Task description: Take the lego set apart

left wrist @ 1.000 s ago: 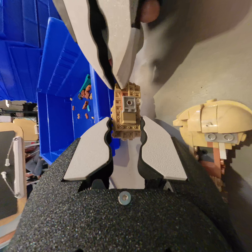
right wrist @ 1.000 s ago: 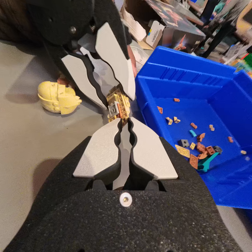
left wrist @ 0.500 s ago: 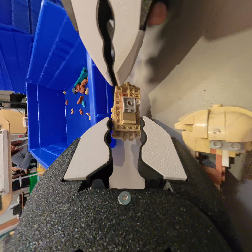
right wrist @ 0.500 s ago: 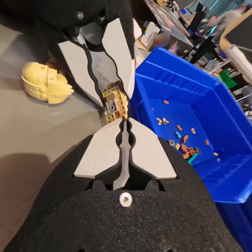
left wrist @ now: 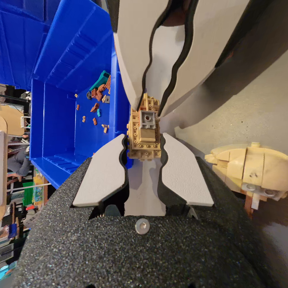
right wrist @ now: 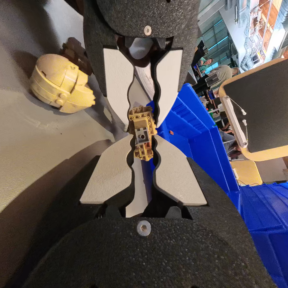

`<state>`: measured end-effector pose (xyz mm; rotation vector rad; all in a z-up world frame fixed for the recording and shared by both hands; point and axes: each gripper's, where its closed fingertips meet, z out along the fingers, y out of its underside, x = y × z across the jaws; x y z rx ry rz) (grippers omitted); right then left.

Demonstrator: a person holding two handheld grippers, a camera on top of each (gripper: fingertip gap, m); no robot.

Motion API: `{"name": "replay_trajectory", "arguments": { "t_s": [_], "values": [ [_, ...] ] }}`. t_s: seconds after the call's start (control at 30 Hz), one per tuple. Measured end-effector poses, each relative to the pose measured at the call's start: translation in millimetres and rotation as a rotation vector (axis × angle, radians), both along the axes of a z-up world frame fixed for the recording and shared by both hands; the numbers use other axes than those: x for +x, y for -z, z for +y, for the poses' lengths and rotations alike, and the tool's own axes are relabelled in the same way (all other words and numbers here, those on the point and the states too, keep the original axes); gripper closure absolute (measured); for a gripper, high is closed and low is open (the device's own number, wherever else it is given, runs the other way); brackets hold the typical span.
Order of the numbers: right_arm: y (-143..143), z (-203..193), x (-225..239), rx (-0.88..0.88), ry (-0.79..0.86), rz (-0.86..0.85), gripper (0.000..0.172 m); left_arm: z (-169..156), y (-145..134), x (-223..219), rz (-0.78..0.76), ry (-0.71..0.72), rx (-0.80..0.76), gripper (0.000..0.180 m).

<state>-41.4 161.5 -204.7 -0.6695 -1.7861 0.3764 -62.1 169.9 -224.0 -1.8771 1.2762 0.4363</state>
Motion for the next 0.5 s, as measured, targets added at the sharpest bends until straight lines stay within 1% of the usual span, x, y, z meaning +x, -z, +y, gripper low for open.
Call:
{"name": "replay_trajectory", "arguments": {
  "t_s": [0.3,0.4,0.5],
  "values": [
    [6.5,1.6,-4.5,0.107,0.05,-0.011,0.153,1.0,0.2,4.5,0.076,-0.016,0.028,0.14],
    [9.3,1.1,-5.8,0.152,0.058,-0.021,0.15,0.5,-1.3,8.4,0.053,-0.014,0.029,0.14],
    [9.3,0.5,-6.2,0.18,0.062,-0.018,0.15,0.6,-2.0,8.2,0.069,-0.017,0.037,0.14]
  ]
}}
